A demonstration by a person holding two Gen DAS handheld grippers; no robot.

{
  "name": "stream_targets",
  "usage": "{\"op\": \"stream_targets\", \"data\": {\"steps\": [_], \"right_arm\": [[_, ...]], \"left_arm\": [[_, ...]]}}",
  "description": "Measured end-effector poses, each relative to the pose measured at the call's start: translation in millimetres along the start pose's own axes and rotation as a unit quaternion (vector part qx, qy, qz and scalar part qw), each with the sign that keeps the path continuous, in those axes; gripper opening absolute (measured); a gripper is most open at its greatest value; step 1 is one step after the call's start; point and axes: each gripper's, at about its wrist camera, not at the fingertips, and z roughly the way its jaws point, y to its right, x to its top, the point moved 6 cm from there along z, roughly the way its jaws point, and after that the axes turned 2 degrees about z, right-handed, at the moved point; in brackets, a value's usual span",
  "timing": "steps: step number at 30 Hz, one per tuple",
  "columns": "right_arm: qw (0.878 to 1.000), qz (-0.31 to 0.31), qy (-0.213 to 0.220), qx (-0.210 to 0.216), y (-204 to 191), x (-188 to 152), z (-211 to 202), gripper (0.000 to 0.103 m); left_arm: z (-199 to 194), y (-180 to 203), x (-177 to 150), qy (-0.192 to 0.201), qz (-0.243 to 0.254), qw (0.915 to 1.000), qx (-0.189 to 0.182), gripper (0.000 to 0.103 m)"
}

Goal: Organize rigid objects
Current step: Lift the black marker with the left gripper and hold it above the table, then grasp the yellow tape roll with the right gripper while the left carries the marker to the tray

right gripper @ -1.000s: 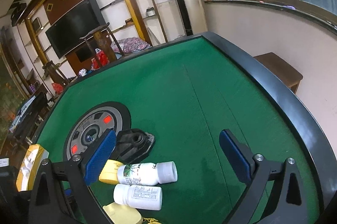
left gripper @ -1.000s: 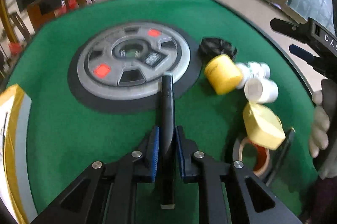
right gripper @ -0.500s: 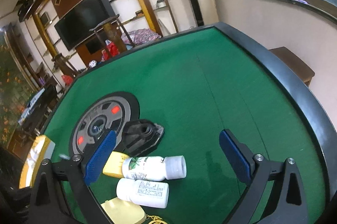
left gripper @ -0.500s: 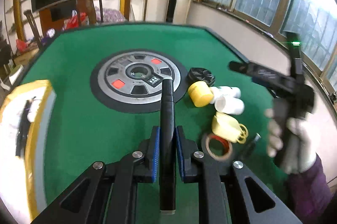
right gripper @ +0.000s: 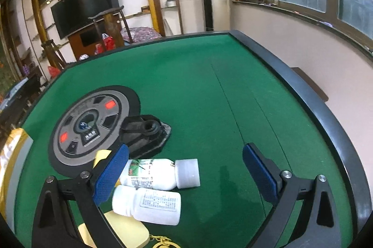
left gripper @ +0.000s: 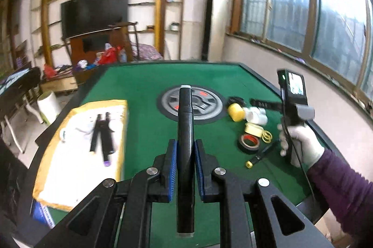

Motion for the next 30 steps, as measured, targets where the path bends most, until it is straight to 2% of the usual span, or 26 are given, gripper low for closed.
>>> {"op": "stream_targets", "data": {"steps": [3, 6, 8, 11, 13, 18, 20, 24, 28, 30], "right_arm": [[1.0, -0.007, 0.003, -0.008, -3, -1, -8, 0.098], [0.999, 0.003, -0.009, 0.04, -10, -4, -28, 0.098], [0.997, 0.012, -0.016, 0.077, -11, -4, -46, 0.098], [0.995, 0.016, -0.032, 0.093, -5, -5, -57, 0.098], [0.995, 0.004, -0.044, 0.084, 0, -7, -58, 0.098], [0.995, -0.041, -0.07, 0.057, -10, -13, -46, 0.096], [0.994, -0.053, -0.075, 0.051, -20, -12, -40, 0.092], [0.991, -0.083, -0.08, 0.073, -53, -10, -35, 0.089], [0.983, -0.117, -0.102, 0.098, -91, -1, -21, 0.075], [0.981, -0.127, -0.123, 0.075, -101, 3, -3, 0.067]], "left_arm": [[0, -6, 1, 0.005, -0.019, 0.9997, -0.011, 0.014], [7, 1, 1, 0.012, -0.028, 0.9987, -0.042, 0.014], [14, 10, -2, 0.006, -0.031, 0.9964, -0.078, 0.014], [23, 20, -5, -0.002, -0.027, 0.9946, -0.1, 0.014], [26, 23, -8, -0.006, -0.031, 0.9924, -0.119, 0.014], [25, 13, -14, -0.007, -0.043, 0.9914, -0.124, 0.014], [28, 5, -15, -0.008, -0.054, 0.9911, -0.122, 0.014], [36, -12, -19, -0.014, -0.078, 0.99, -0.117, 0.014], [39, -33, -21, -0.015, -0.097, 0.9899, -0.103, 0.014], [35, -49, -21, -0.011, -0.103, 0.9907, -0.088, 0.014]]}}
